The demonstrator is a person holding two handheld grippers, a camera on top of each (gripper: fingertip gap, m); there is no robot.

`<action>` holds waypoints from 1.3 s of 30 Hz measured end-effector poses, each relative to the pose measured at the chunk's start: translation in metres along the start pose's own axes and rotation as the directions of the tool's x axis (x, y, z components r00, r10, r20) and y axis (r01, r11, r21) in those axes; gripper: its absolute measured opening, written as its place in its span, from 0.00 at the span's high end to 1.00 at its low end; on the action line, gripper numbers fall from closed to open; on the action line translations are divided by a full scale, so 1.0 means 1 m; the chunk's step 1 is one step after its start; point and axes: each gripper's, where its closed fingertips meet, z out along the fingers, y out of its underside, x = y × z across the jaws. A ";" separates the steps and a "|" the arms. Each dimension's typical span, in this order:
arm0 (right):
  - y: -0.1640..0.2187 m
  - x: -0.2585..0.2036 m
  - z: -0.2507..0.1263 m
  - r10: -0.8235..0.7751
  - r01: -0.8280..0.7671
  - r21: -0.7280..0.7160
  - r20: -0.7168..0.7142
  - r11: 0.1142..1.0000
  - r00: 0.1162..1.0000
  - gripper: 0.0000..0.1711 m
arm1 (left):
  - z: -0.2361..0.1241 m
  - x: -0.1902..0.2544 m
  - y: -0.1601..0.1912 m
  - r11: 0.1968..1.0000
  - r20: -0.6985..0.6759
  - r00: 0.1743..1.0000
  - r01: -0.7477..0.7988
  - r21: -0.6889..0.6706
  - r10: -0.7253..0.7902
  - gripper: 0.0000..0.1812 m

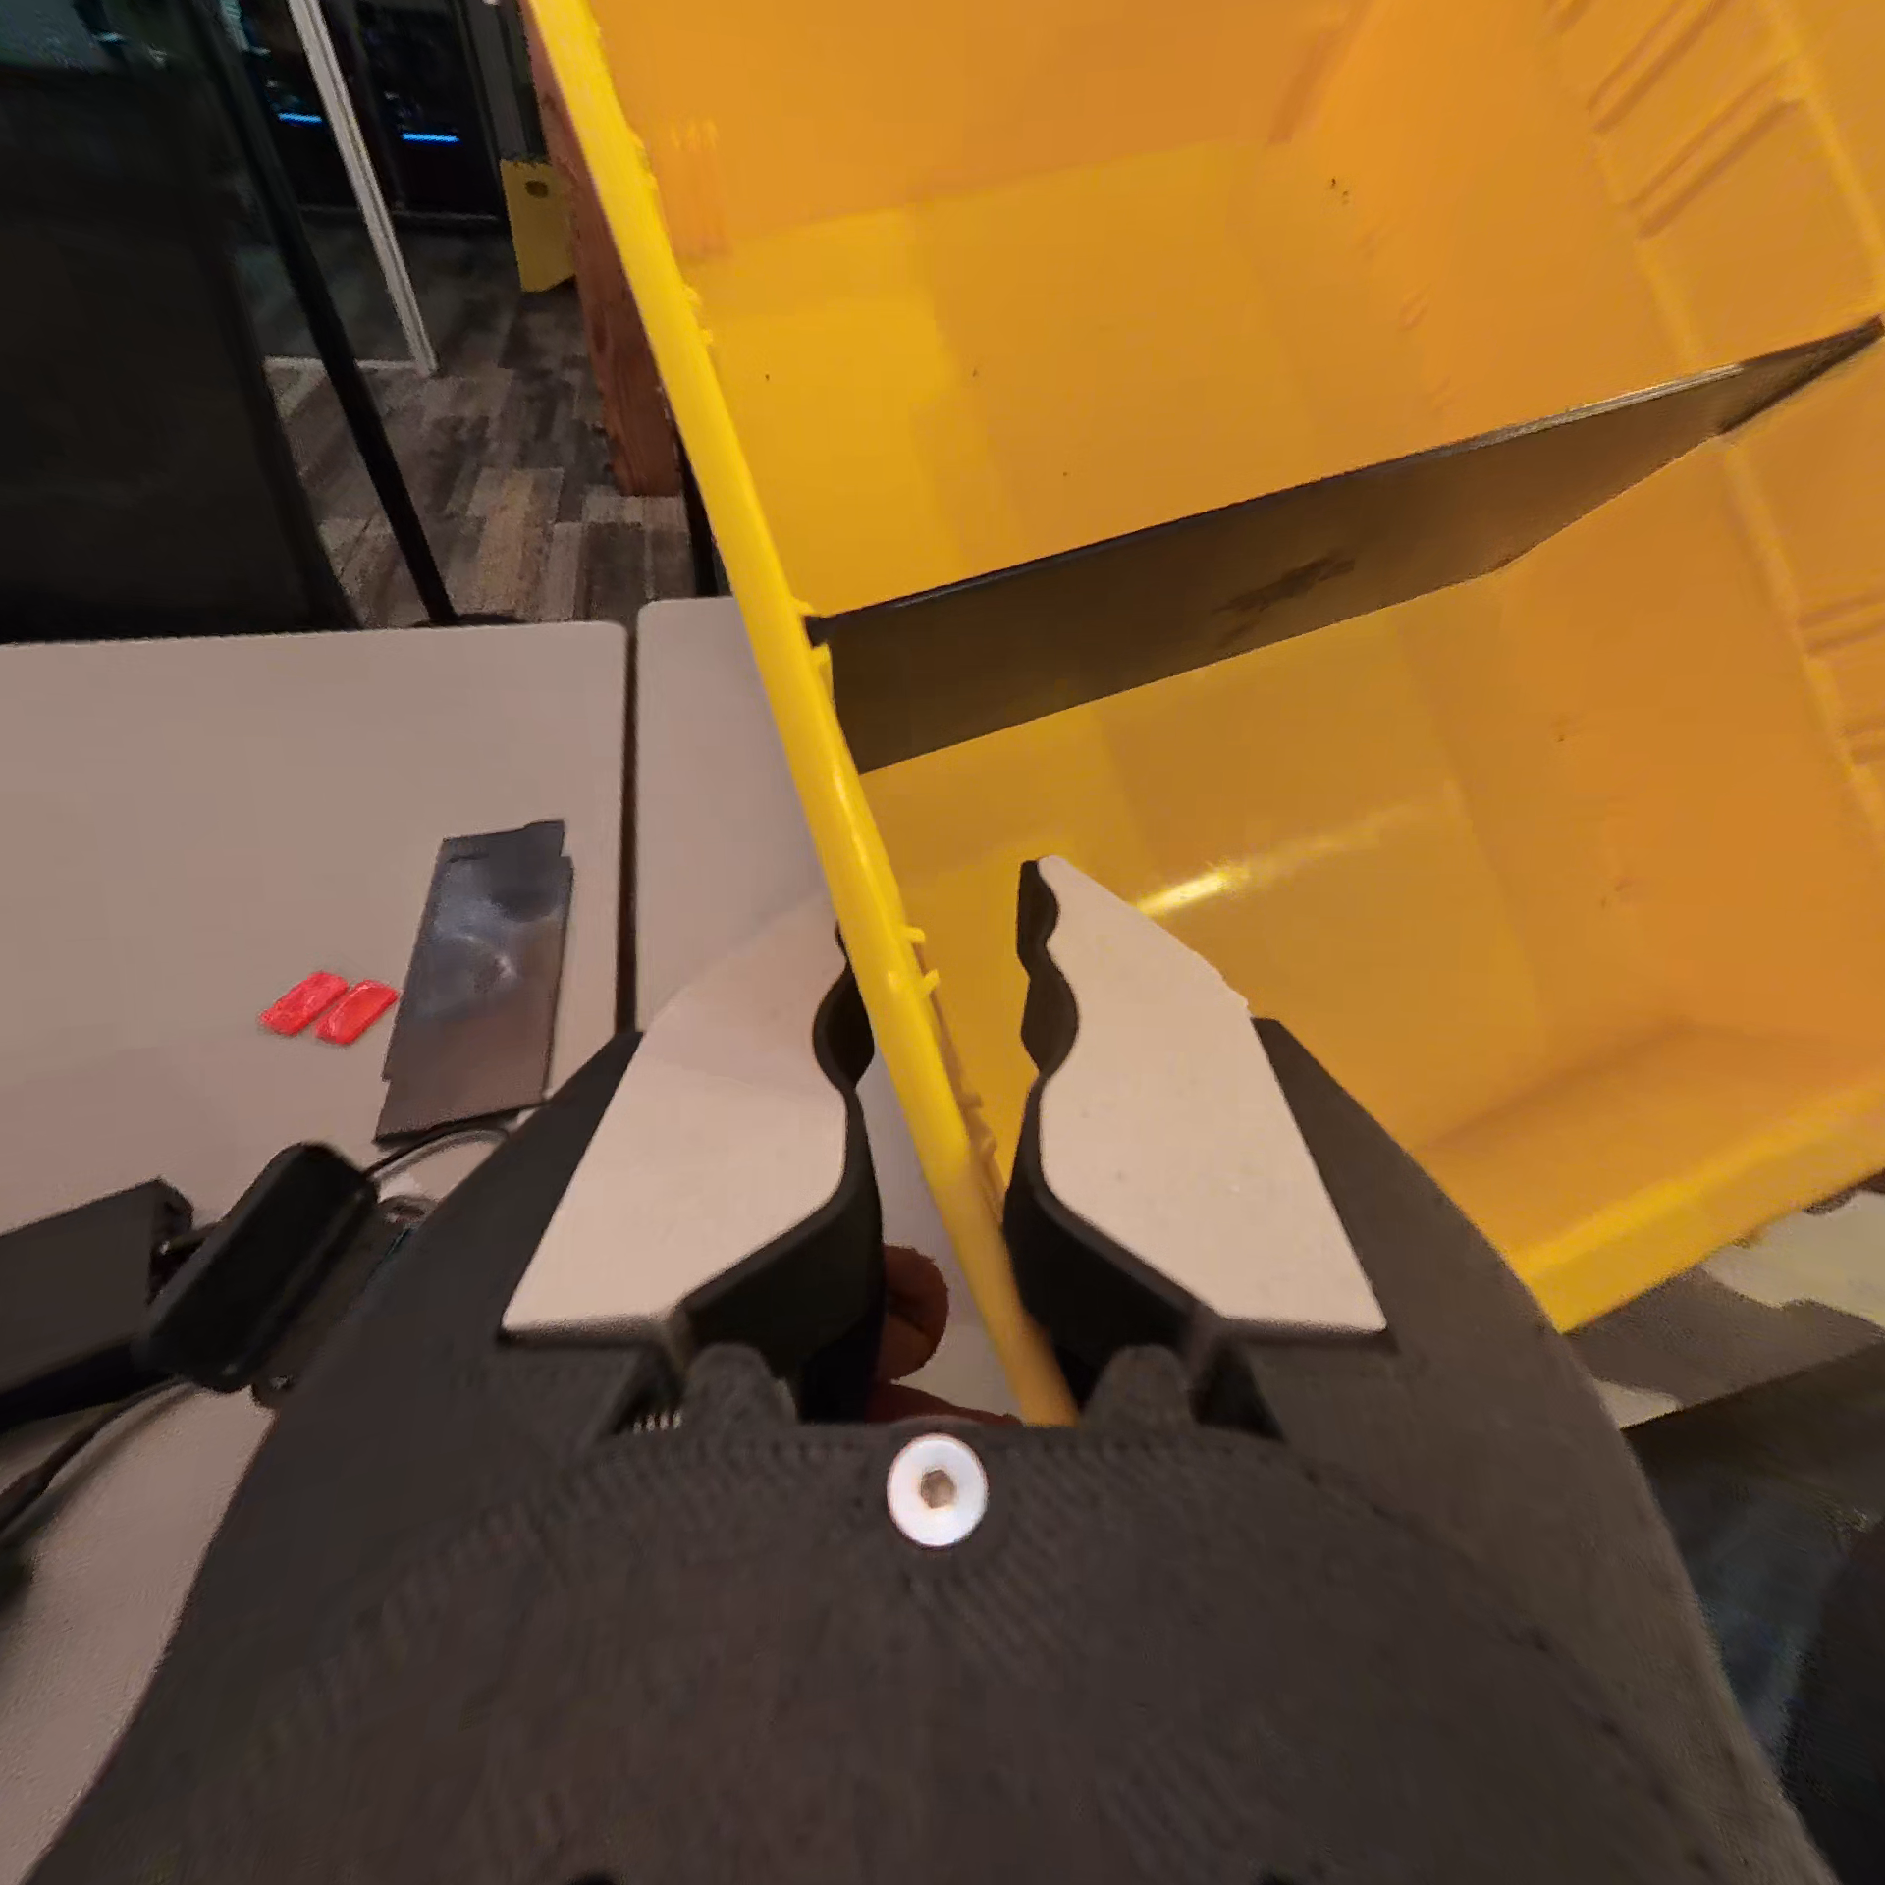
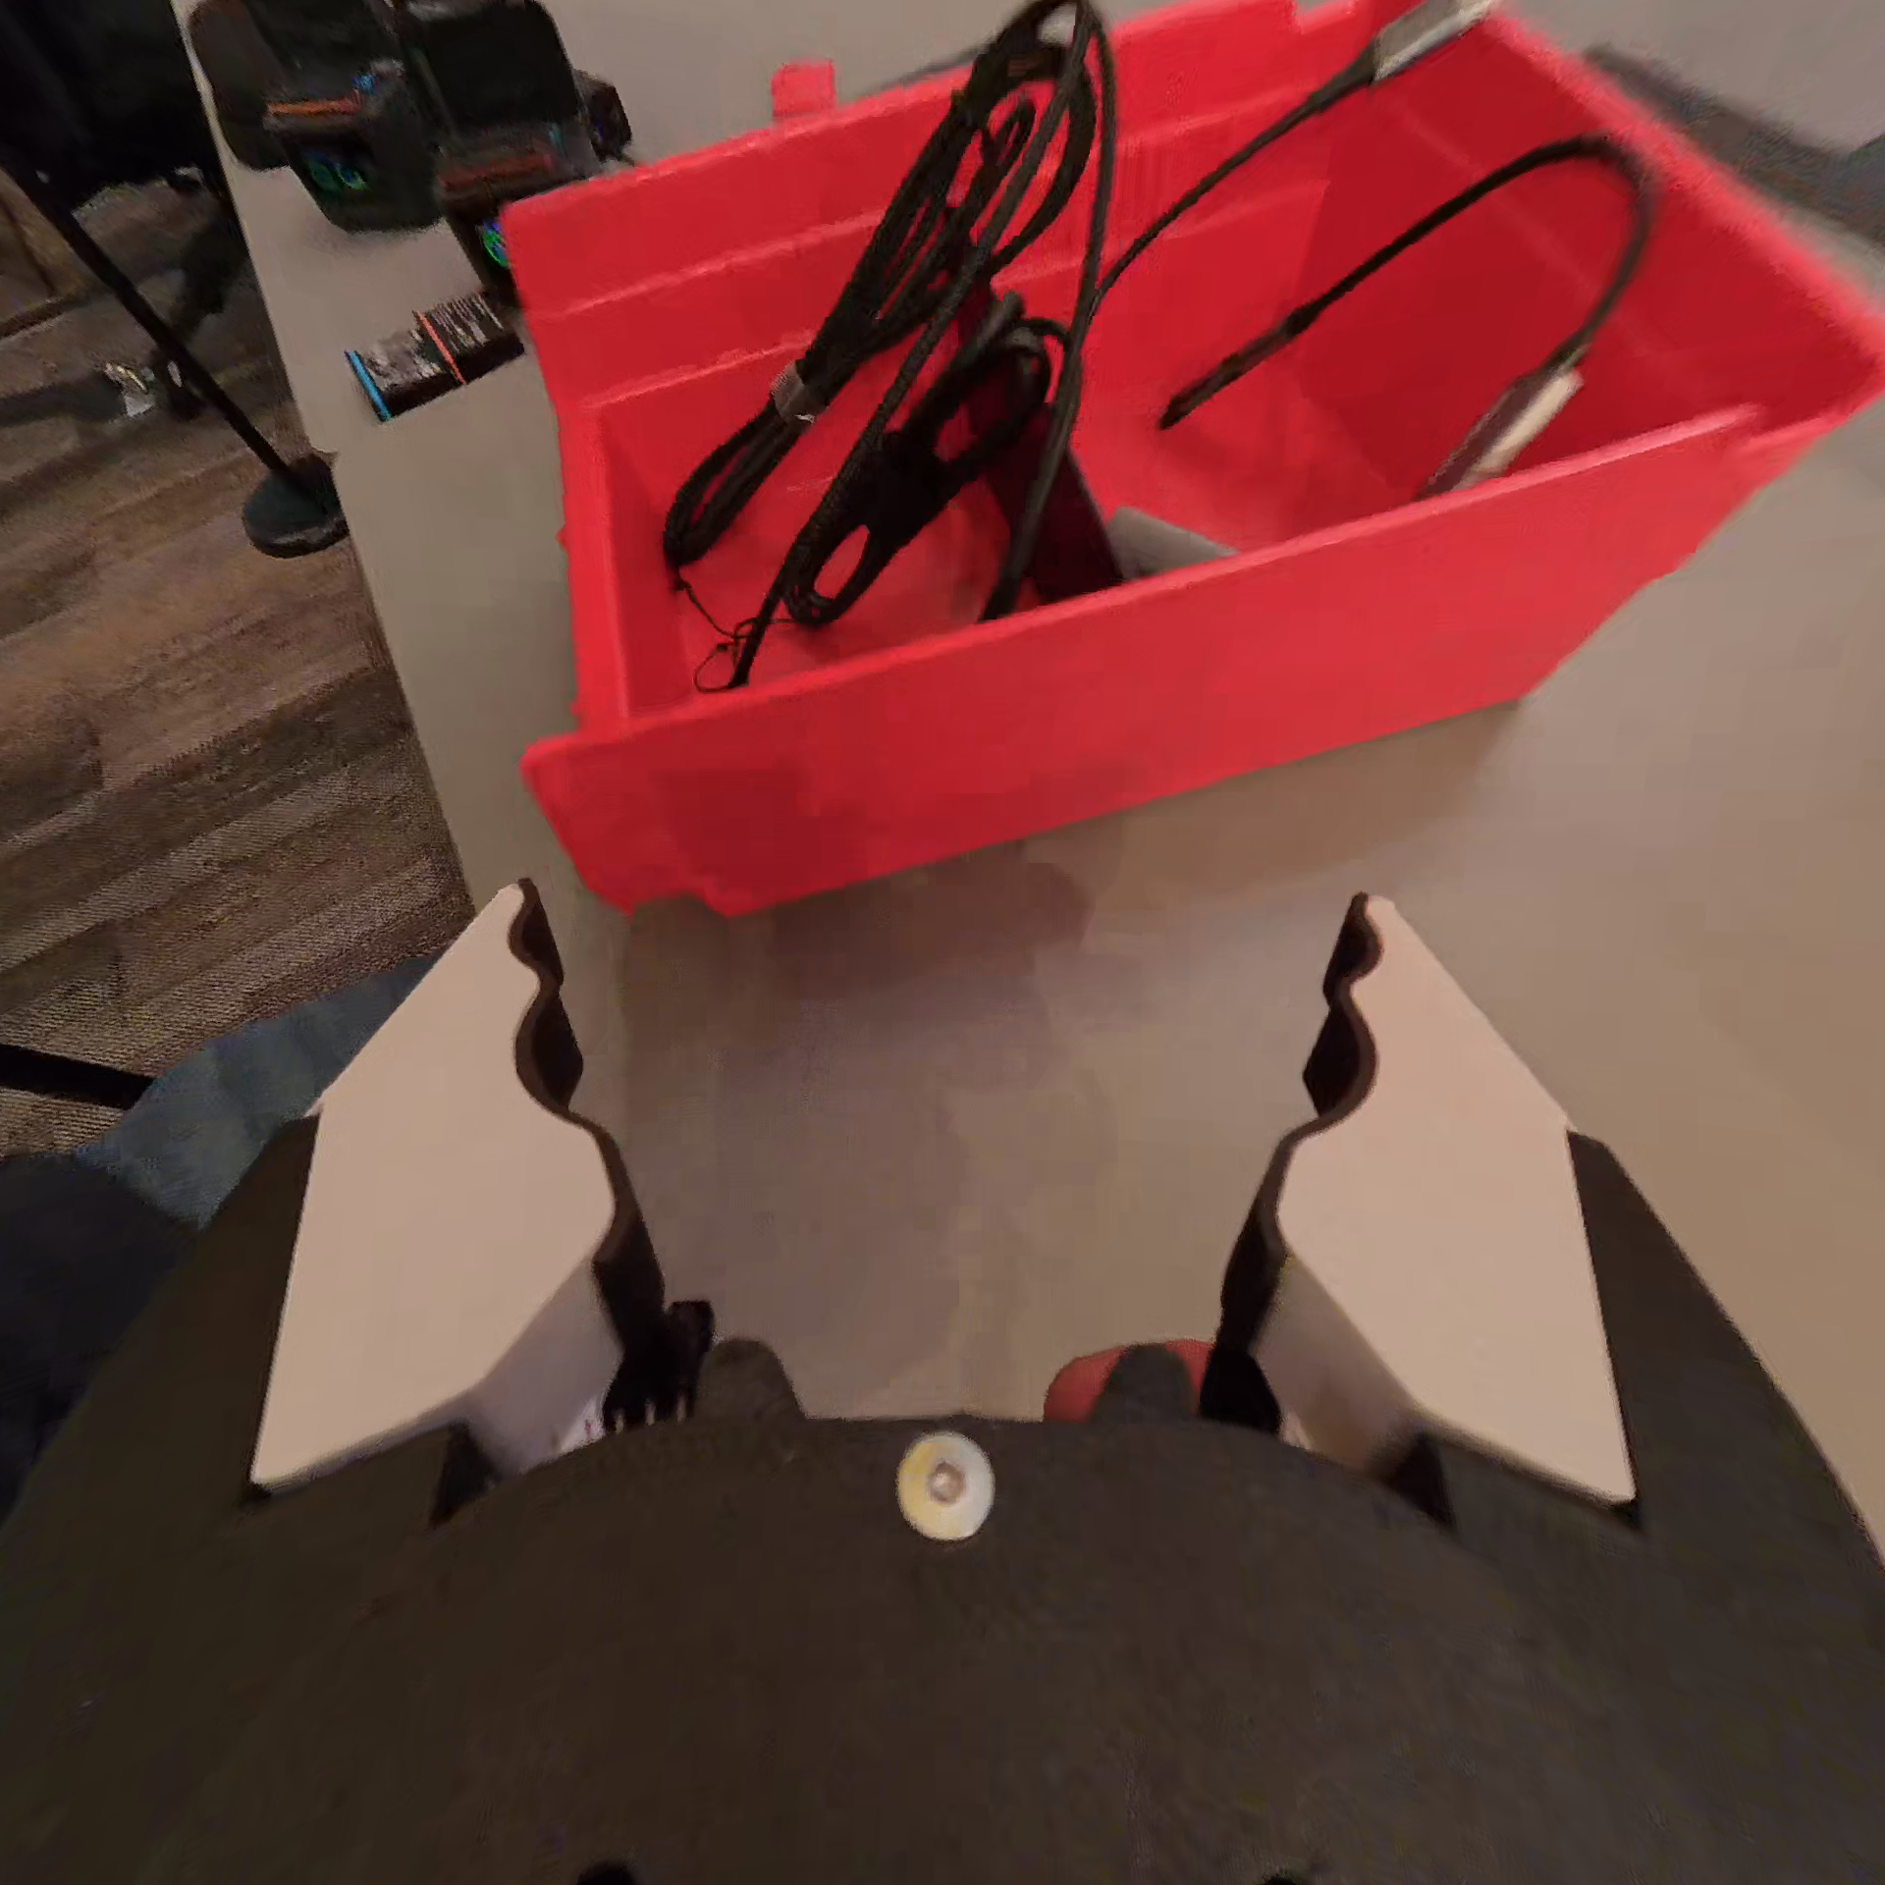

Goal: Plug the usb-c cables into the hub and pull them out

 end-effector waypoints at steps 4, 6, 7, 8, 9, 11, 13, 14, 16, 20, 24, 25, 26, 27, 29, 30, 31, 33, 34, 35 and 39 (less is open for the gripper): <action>-0.028 0.000 -0.077 -0.033 0.029 0.188 0.014 0.982 0.999 0.19 | 0.030 0.067 -0.007 0.997 -0.085 0.994 -0.068 -0.019 0.066 0.86; -0.041 -0.005 -0.128 -0.044 0.035 0.305 0.023 0.952 0.999 0.23 | 0.054 0.112 -0.003 0.992 -0.140 0.984 -0.121 -0.048 0.113 0.86; -0.043 -0.007 -0.152 -0.050 0.037 0.345 0.028 0.938 0.998 0.25 | 0.066 0.136 0.001 0.988 -0.171 0.976 -0.144 -0.060 0.132 0.86; -0.041 -0.011 -0.174 -0.055 0.038 0.374 0.035 0.927 0.998 0.29 | 0.080 0.161 0.007 0.981 -0.200 0.967 -0.179 -0.074 0.161 0.86; -0.036 -0.013 -0.191 -0.056 0.042 0.388 0.026 0.921 0.998 0.31 | 0.092 0.187 0.014 0.973 -0.227 0.955 -0.215 -0.089 0.190 0.86; -0.013 -0.004 -0.213 -0.049 0.076 0.359 -0.084 0.930 0.995 0.31 | 0.117 0.239 0.030 0.961 -0.296 0.932 -0.252 -0.118 0.208 0.86; 0.016 0.006 -0.226 -0.053 0.106 0.301 -0.179 0.948 0.982 0.31 | 0.139 0.287 0.050 0.939 -0.353 0.904 -0.310 -0.149 0.242 0.85; 0.030 0.011 -0.231 -0.032 0.090 0.281 -0.206 0.956 0.978 0.32 | 0.149 0.311 0.059 0.934 -0.385 0.892 -0.317 -0.162 0.236 0.85; 0.062 0.031 -0.237 0.024 0.041 0.221 -0.285 0.974 0.958 0.36 | 0.167 0.353 0.081 0.912 -0.438 0.864 -0.362 -0.193 0.250 0.85; 0.132 0.083 -0.248 -0.010 0.018 0.011 -0.474 1.000 0.880 0.37 | 0.199 0.413 0.124 0.894 -0.472 0.860 -0.355 -0.275 0.196 0.83; 0.158 0.114 -0.267 0.102 -0.089 0.051 -0.496 0.995 0.862 0.46 | 0.218 0.448 0.165 0.863 -0.502 0.860 -0.321 -0.390 0.093 0.80; 0.163 0.120 -0.271 0.113 -0.105 0.045 -0.504 0.993 0.856 0.47 | 0.219 0.457 0.174 0.855 -0.523 0.851 -0.301 -0.423 0.041 0.78; 0.169 0.126 -0.273 0.114 -0.118 0.026 -0.514 0.993 0.850 0.47 | 0.219 0.465 0.181 0.849 -0.539 0.842 -0.282 -0.447 -0.004 0.76; 0.175 0.132 -0.275 0.114 -0.132 0.002 -0.527 0.991 0.843 0.47 | 0.218 0.473 0.183 0.851 -0.553 0.833 -0.267 -0.453 -0.033 0.73; 0.184 0.143 -0.280 0.115 -0.157 -0.029 -0.552 0.987 0.826 0.50 | 0.210 0.490 0.192 0.820 -0.619 0.782 -0.307 -0.483 -0.072 0.61; 0.185 0.148 -0.283 0.119 -0.163 -0.029 -0.561 0.986 0.819 0.54 | 0.204 0.497 0.194 0.806 -0.649 0.755 -0.326 -0.494 -0.092 0.53; 0.185 0.152 -0.285 0.124 -0.168 -0.026 -0.566 0.985 0.815 0.57 | 0.200 0.501 0.193 0.801 -0.672 0.734 -0.343 -0.491 -0.098 0.48; 0.188 0.160 -0.289 0.107 -0.169 -0.050 -0.591 0.984 0.799 0.65 | 0.188 0.506 0.190 0.782 -0.701 0.695 -0.343 -0.521 -0.163 0.40; 0.190 0.166 -0.292 0.081 -0.158 -0.072 -0.616 0.985 0.783 0.70 | 0.180 0.506 0.186 0.781 -0.715 0.672 -0.337 -0.526 -0.192 0.39; 0.192 0.173 -0.296 0.052 -0.147 -0.096 -0.643 0.984 0.764 0.74 | 0.173 0.502 0.180 0.795 -0.730 0.658 -0.336 -0.505 -0.186 0.45; 0.198 0.194 -0.309 0.000 -0.130 -0.132 -0.699 0.983 0.715 0.84 | 0.136 0.477 0.132 0.876 -0.778 0.606 -0.270 -0.400 -0.168 0.56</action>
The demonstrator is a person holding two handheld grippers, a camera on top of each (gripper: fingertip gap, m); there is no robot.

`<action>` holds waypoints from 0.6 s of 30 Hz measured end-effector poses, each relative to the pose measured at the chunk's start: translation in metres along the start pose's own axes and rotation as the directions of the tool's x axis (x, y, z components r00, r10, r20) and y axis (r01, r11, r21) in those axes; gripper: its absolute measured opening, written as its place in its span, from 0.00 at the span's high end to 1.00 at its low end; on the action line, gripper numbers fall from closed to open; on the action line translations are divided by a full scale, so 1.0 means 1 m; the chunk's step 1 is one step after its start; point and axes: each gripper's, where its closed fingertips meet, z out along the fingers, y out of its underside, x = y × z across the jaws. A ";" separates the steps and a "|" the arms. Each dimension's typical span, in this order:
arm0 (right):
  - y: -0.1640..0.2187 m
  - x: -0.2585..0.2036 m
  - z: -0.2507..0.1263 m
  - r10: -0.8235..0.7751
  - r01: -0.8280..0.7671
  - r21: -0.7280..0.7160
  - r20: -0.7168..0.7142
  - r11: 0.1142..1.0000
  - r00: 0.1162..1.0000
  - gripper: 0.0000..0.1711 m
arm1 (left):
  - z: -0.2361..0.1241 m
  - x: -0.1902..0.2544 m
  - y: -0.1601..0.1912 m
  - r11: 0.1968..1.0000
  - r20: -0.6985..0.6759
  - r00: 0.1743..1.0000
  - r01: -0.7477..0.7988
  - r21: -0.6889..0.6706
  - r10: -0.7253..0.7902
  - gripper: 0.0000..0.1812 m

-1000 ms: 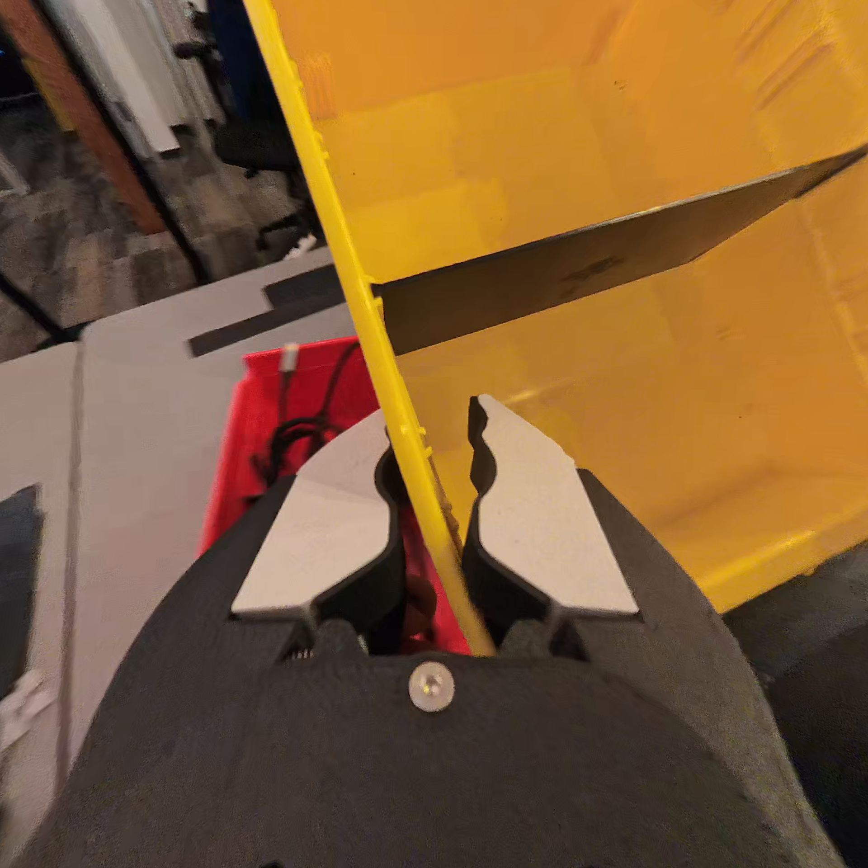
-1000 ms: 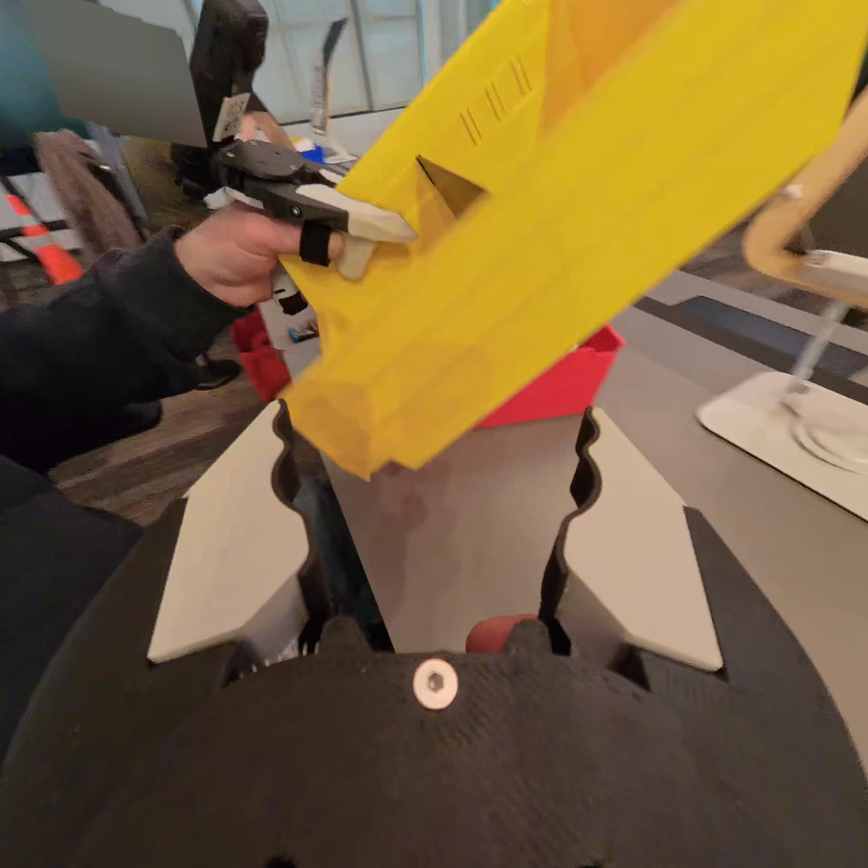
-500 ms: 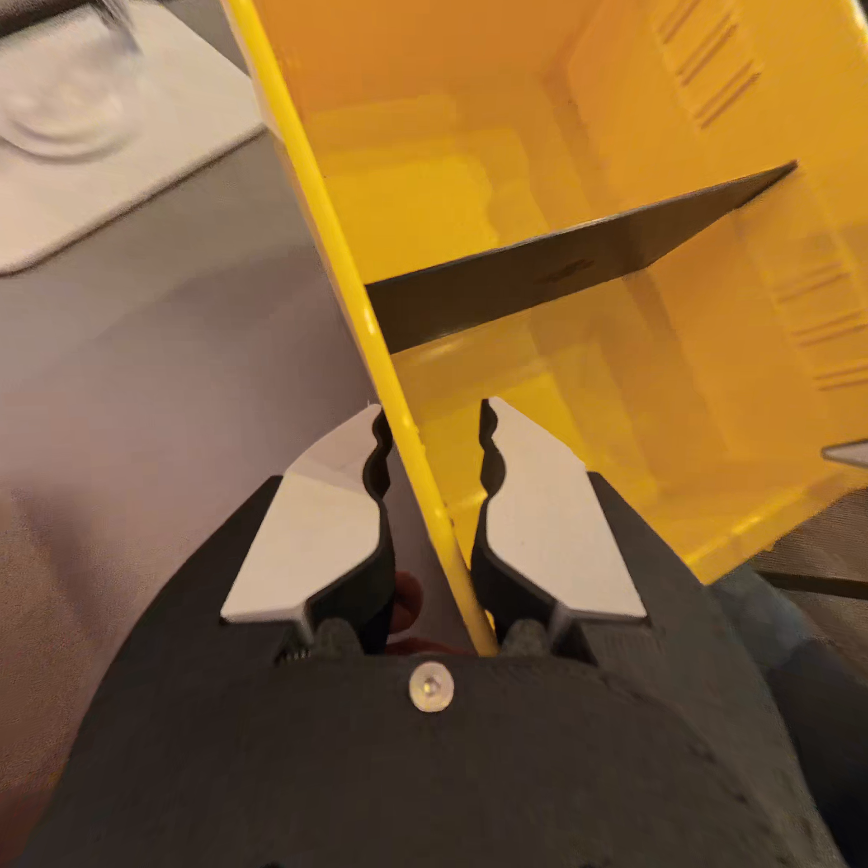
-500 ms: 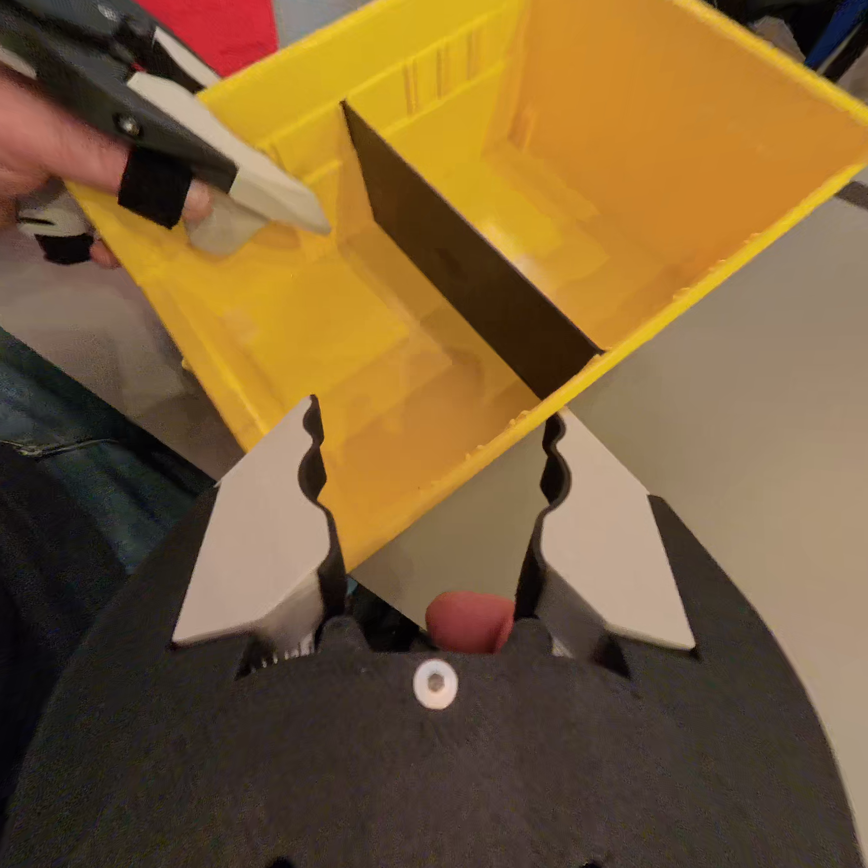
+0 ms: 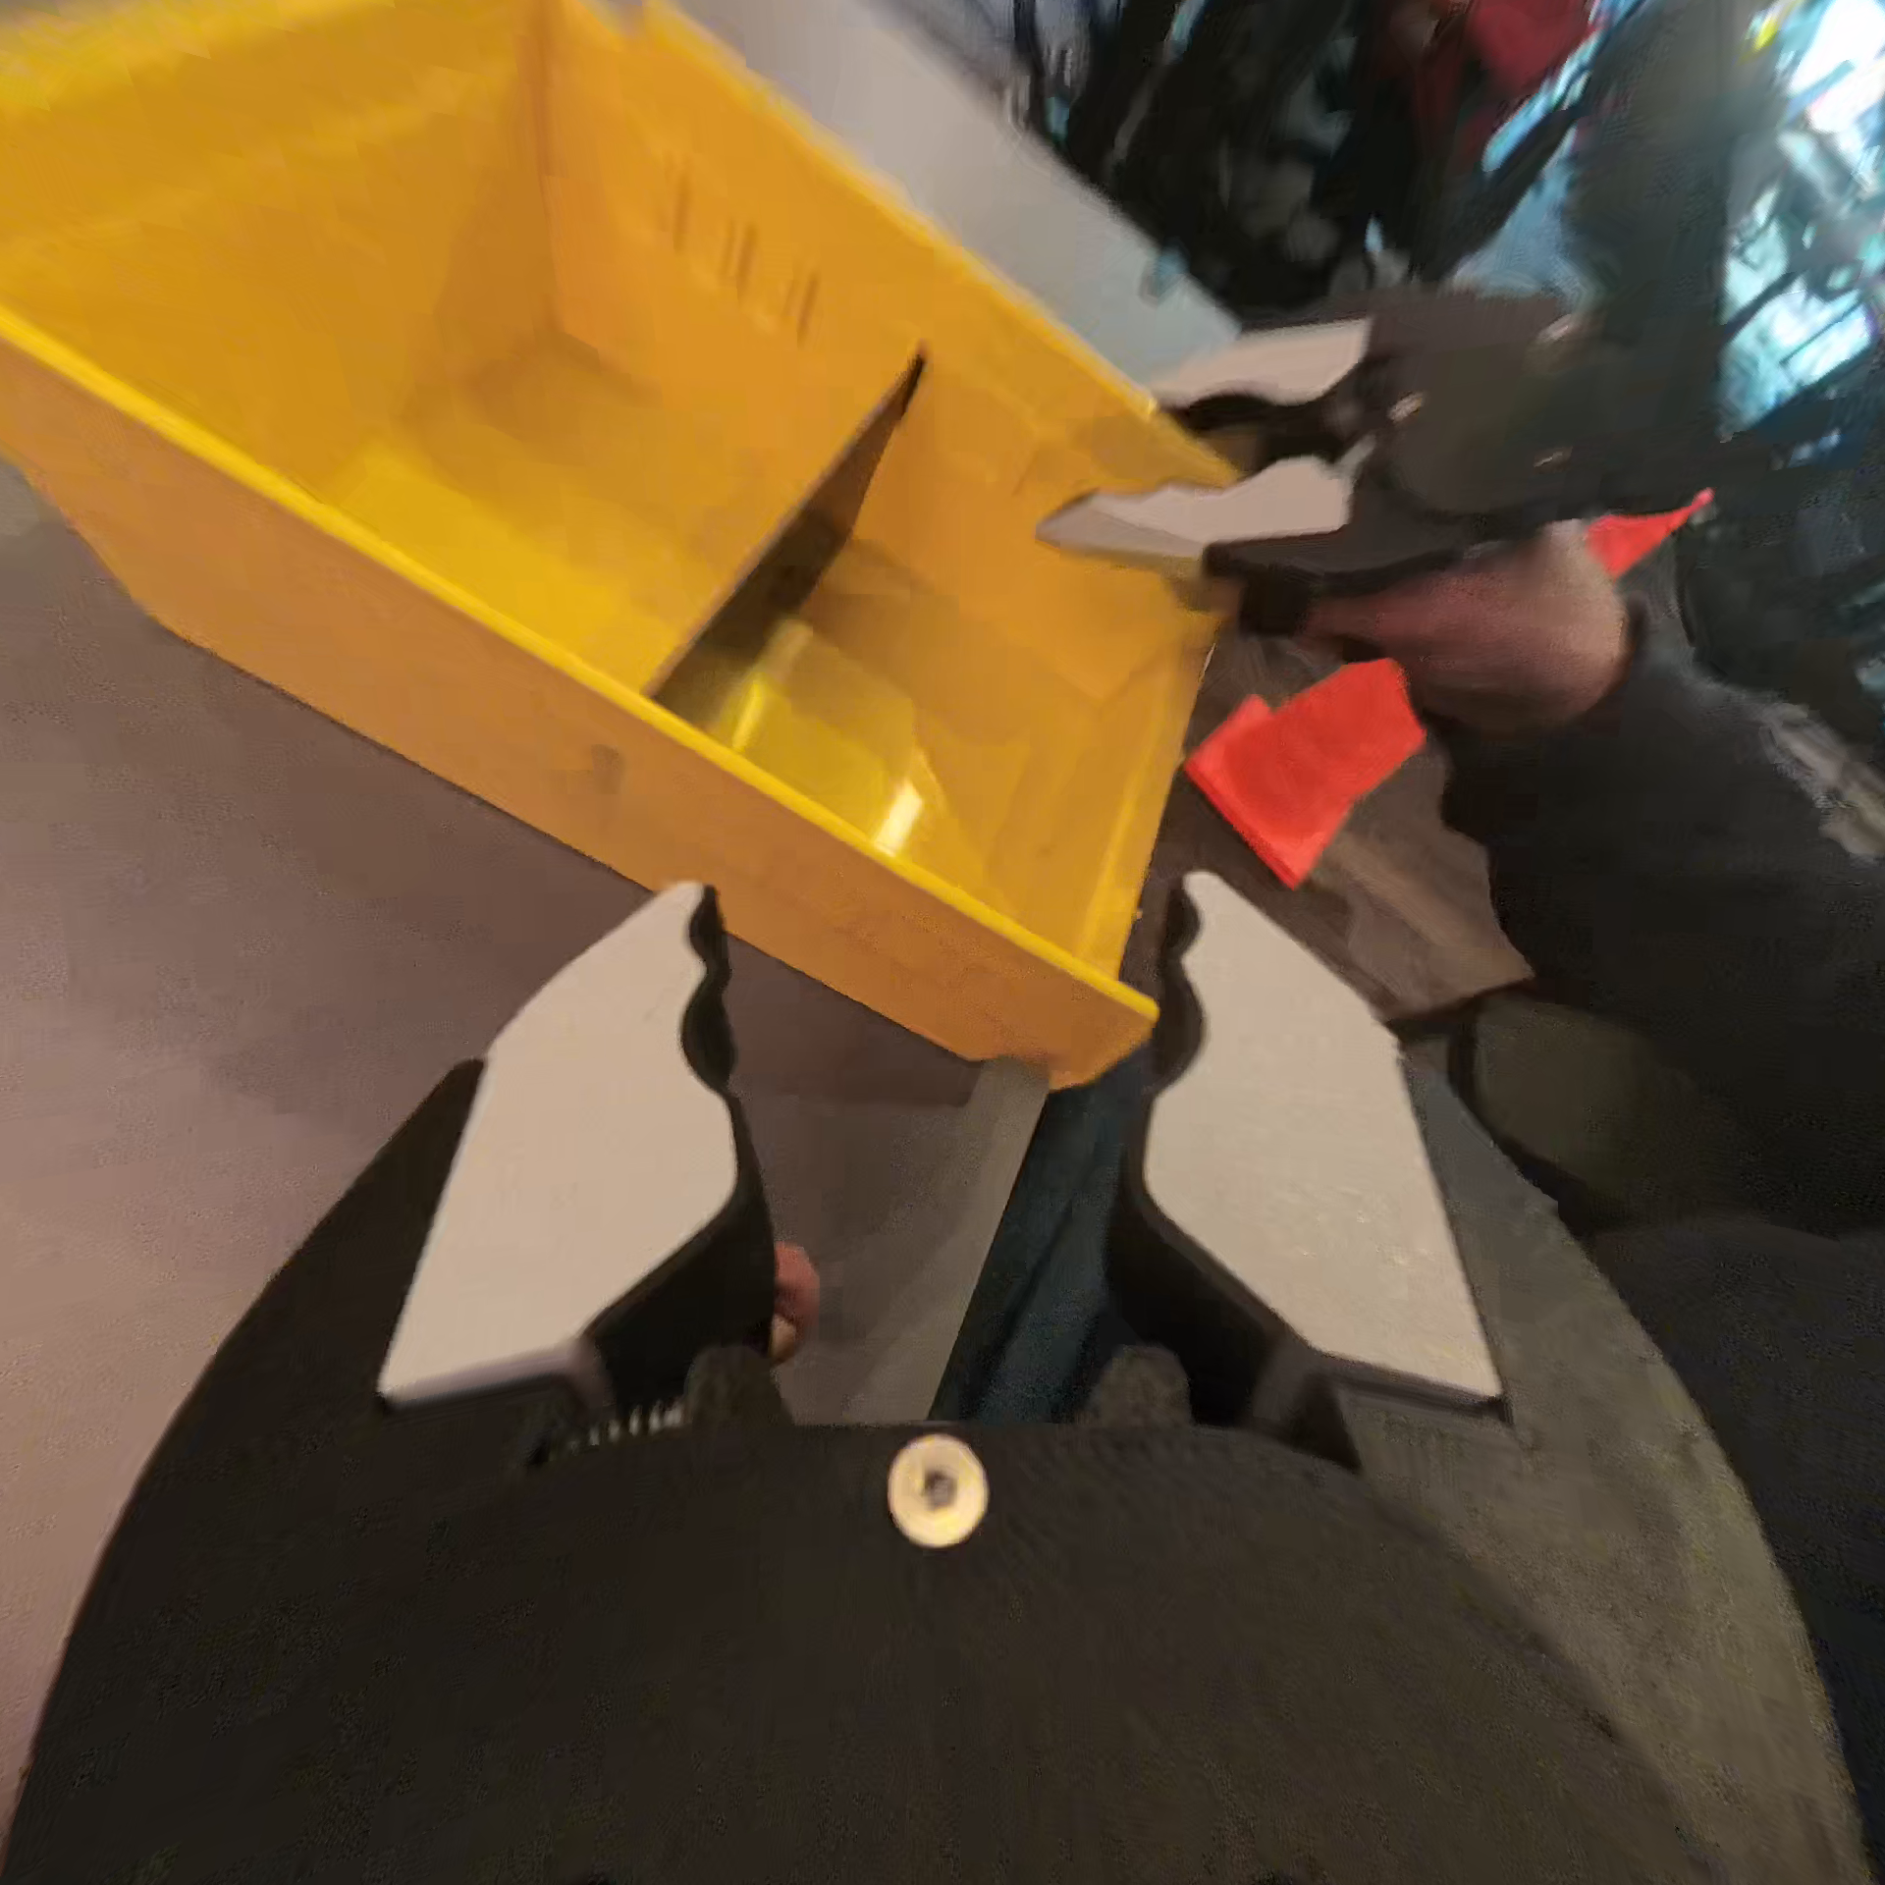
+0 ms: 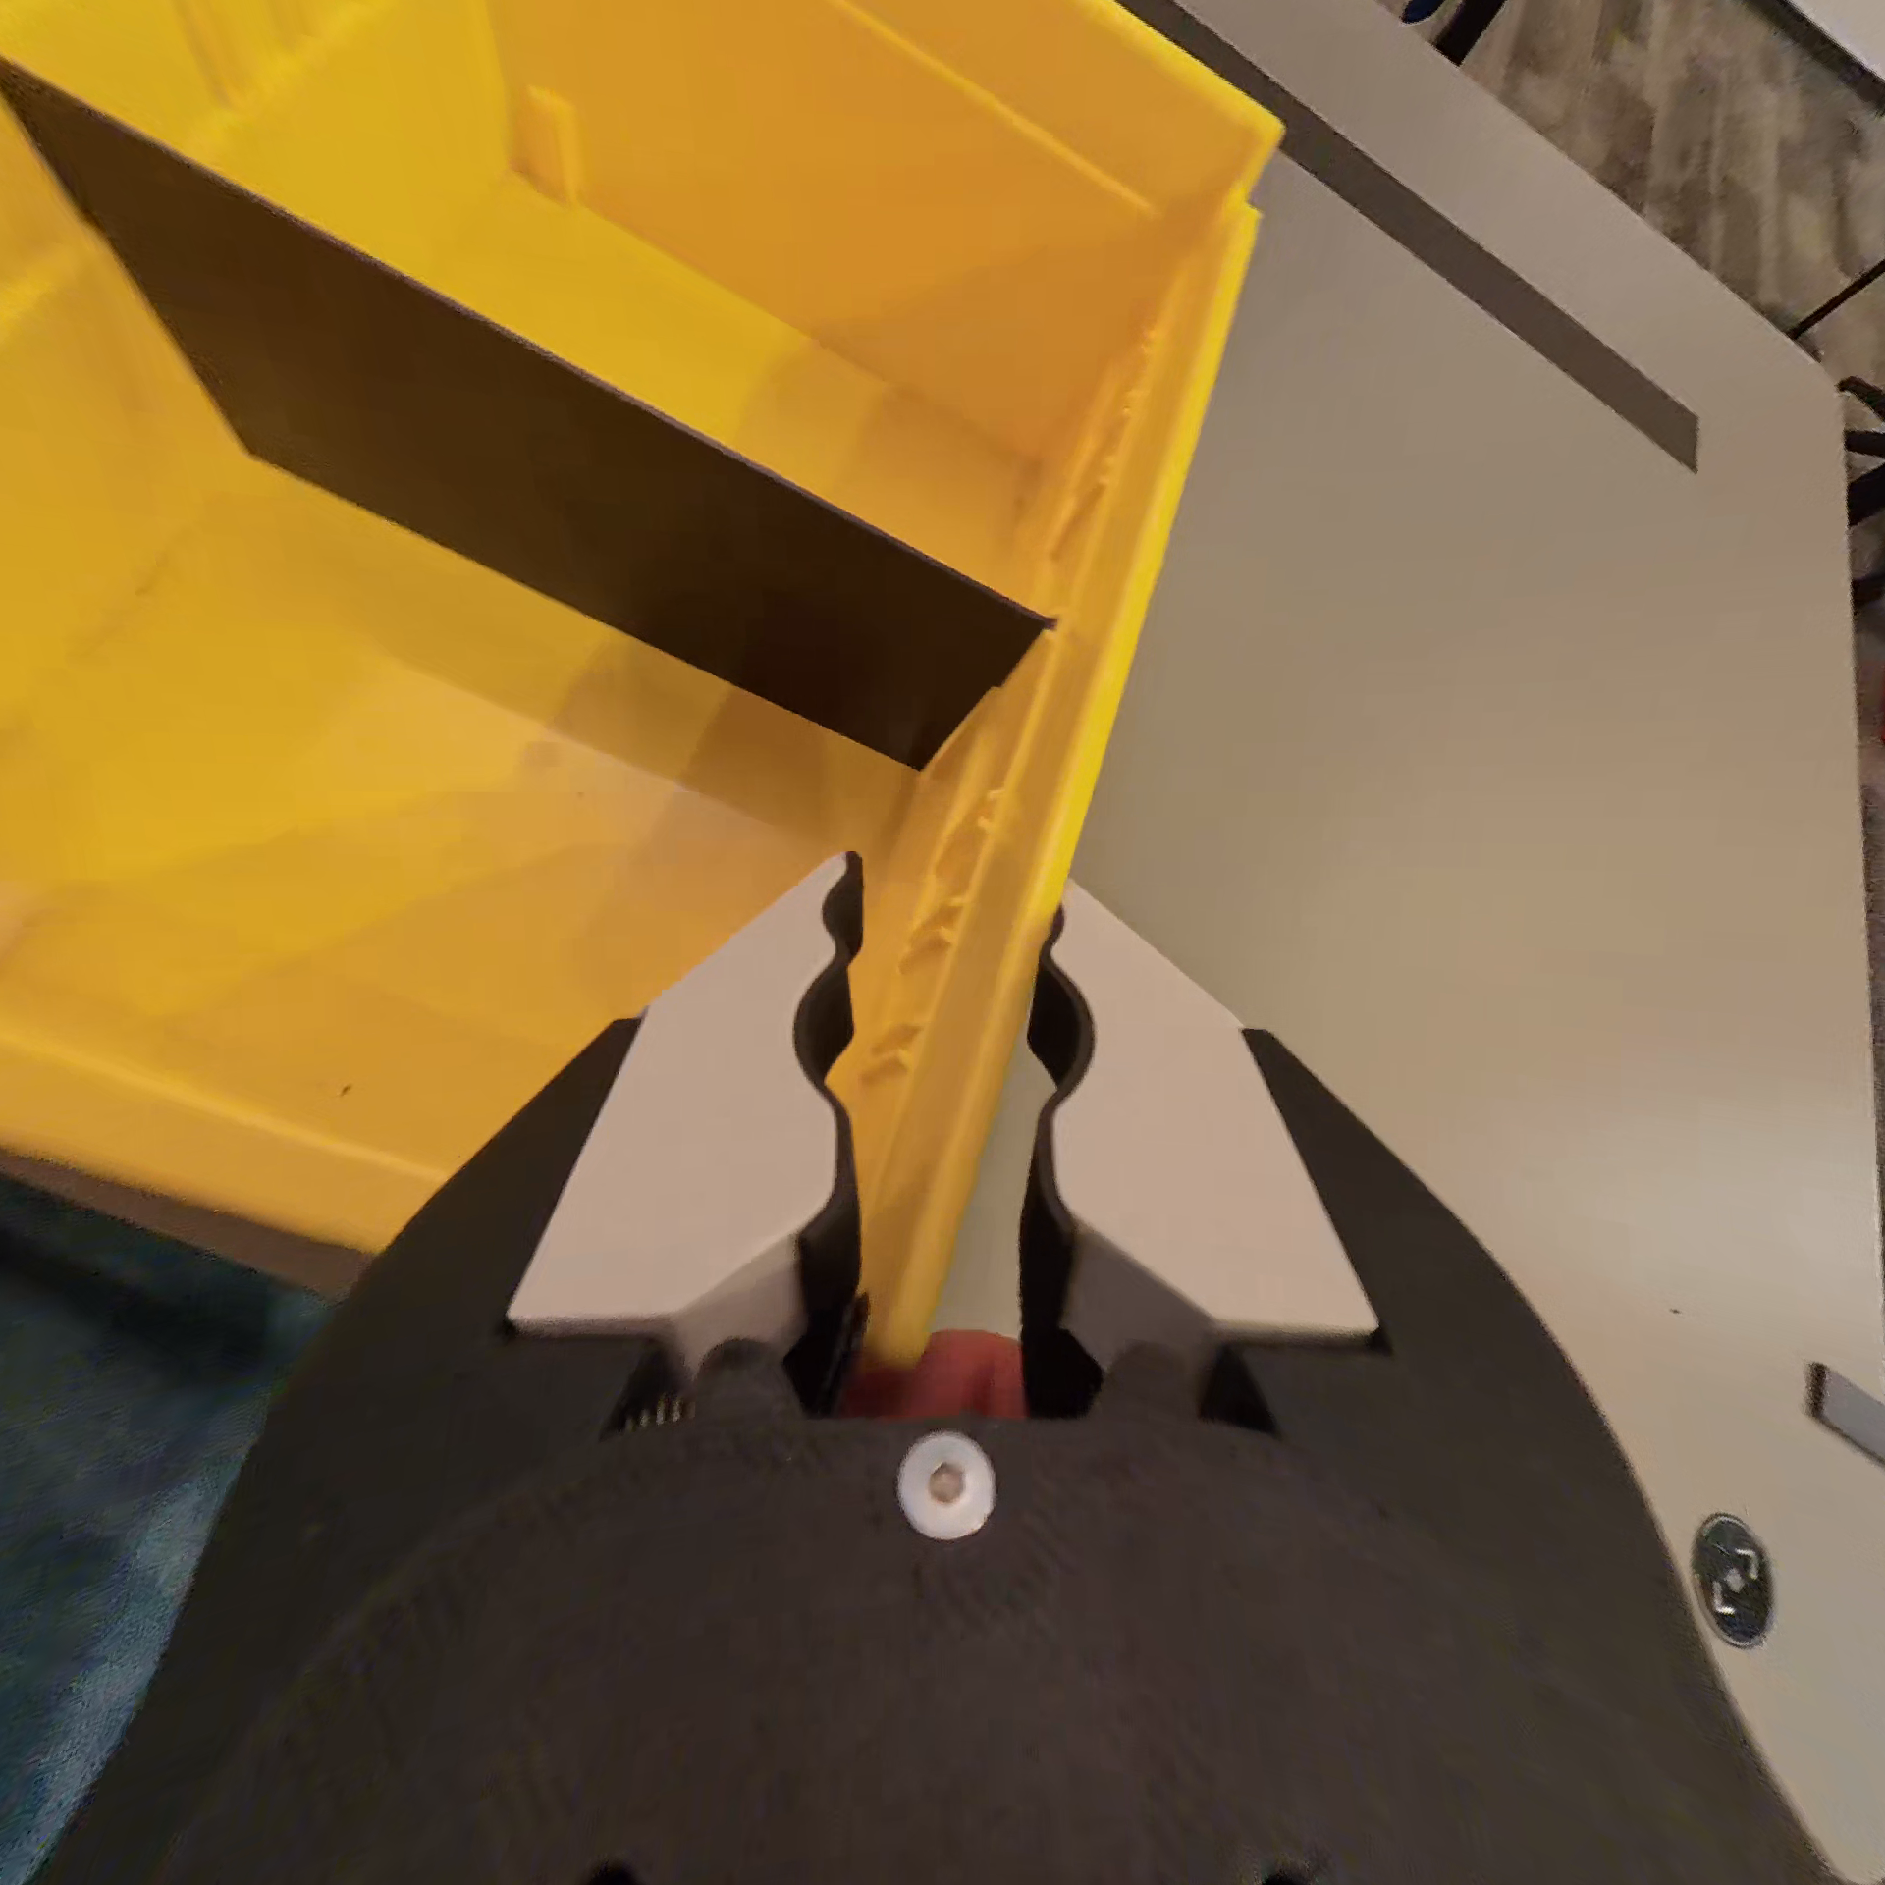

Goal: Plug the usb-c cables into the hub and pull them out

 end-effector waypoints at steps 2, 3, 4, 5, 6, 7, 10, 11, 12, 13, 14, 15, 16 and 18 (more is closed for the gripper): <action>0.002 0.009 0.002 -0.012 0.012 -0.007 -0.016 1.000 1.000 0.87 | -0.047 -0.010 -0.011 0.993 0.130 0.987 -0.097 0.062 0.089 0.65; 0.004 0.015 0.002 -0.019 0.018 -0.014 -0.025 1.000 1.000 0.89 | -0.075 -0.026 -0.014 0.986 0.241 0.962 -0.150 0.073 0.129 0.69; 0.006 0.021 0.002 -0.018 0.017 -0.020 -0.032 1.000 0.999 0.91 | -0.107 -0.049 -0.014 0.979 0.372 0.916 -0.190 0.072 0.150 0.72; 0.008 0.026 0.002 -0.012 0.012 -0.021 -0.033 1.000 0.999 0.92 | -0.143 -0.074 -0.010 0.976 0.499 0.852 -0.214 0.051 0.161 0.74; 0.011 0.031 0.001 -0.008 0.008 -0.020 -0.024 1.000 1.000 0.93 | -0.181 -0.104 -0.001 0.978 0.623 0.767 -0.207 0.017 0.151 0.74; 0.013 0.034 0.000 -0.005 0.005 -0.021 -0.010 1.000 1.000 0.93 | -0.223 -0.136 0.010 0.984 0.744 0.657 -0.176 -0.010 0.125 0.74; 0.021 0.047 -0.002 -0.002 0.002 -0.036 -0.011 0.999 1.000 0.93 | -0.317 -0.206 0.061 1.000 0.866 0.499 -0.028 0.003 0.012 0.69; 0.024 0.052 -0.003 0.004 -0.005 -0.039 -0.015 0.999 1.000 0.93 | -0.337 -0.224 0.080 0.999 0.878 0.479 0.032 0.014 -0.027 0.65; 0.027 0.058 -0.004 0.015 -0.016 -0.041 -0.020 0.999 1.000 0.93 | -0.352 -0.241 0.098 0.998 0.886 0.462 0.069 0.006 -0.037 0.62; 0.031 0.064 -0.005 0.024 -0.025 -0.047 -0.029 0.999 0.999 0.93 | -0.363 -0.256 0.115 0.995 0.896 0.442 0.101 -0.011 -0.035 0.60; 0.035 0.070 -0.006 0.028 -0.031 -0.055 -0.043 0.998 0.999 0.93 | -0.367 -0.269 0.129 0.992 0.896 0.443 0.121 -0.027 -0.030 0.61; 0.039 0.077 -0.008 0.034 -0.038 -0.063 -0.055 0.997 0.998 0.93 | -0.366 -0.277 0.141 0.990 0.884 0.466 0.139 -0.028 -0.041 0.65; 0.043 0.083 -0.009 0.046 -0.050 -0.067 -0.064 0.996 0.997 0.93 | -0.361 -0.285 0.151 0.985 0.868 0.492 0.173 -0.015 -0.073 0.71; 0.051 0.096 -0.012 0.078 -0.083 -0.072 -0.076 0.994 0.994 0.93 | -0.341 -0.290 0.163 0.973 0.795 0.579 0.224 0.056 -0.180 0.84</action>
